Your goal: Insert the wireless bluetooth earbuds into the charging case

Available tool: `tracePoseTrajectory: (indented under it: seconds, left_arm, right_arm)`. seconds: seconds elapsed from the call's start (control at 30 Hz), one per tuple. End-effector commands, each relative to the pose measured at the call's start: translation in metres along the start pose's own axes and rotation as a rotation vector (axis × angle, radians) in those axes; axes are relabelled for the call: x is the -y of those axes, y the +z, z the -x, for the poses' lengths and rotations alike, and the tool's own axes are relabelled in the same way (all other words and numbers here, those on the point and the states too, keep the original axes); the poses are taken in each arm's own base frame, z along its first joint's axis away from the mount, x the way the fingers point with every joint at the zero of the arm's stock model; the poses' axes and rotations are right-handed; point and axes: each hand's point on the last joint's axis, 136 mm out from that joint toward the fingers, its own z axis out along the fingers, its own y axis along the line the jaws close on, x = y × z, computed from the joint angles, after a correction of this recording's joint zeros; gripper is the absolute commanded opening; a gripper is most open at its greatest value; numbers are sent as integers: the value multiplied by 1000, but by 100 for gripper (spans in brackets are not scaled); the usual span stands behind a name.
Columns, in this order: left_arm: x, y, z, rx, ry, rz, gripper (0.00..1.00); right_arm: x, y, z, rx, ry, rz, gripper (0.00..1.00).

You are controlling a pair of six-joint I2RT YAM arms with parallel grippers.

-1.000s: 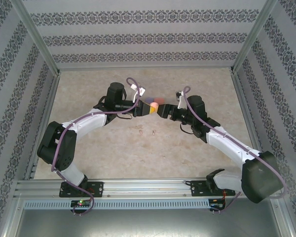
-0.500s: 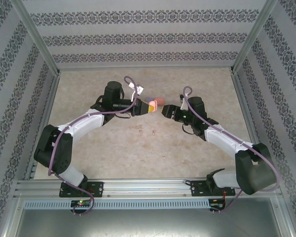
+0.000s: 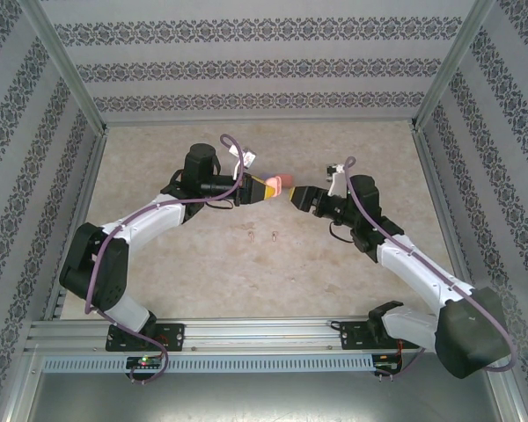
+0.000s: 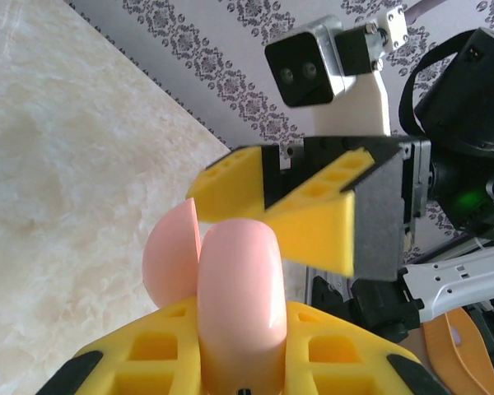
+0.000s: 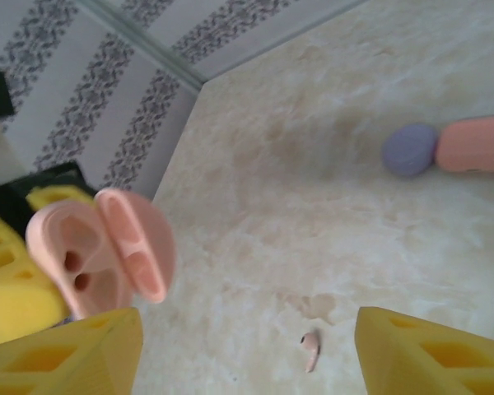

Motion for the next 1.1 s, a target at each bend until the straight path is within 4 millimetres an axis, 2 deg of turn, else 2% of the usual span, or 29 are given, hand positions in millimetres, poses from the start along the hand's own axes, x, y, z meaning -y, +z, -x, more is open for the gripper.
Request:
tracePoseTrajectory:
  seconds: [0.0,0.2,0.63,1.07]
  left_arm:
    - [7,3,4,14,22,-49,0]
    - [8,3,5,17,19,-54,0]
    - [10,2,7,22,22,-62,0]
    - [12,2,3,12,16,-76,0]
  right_arm:
    - [-28,3,7,-1,-37,92,63]
    - [-37,10,10,-6,-48,110,54]
    - [-39,25,13,-20,-43,113,50]
    - [-36,35,16,-26,-37,107,41]
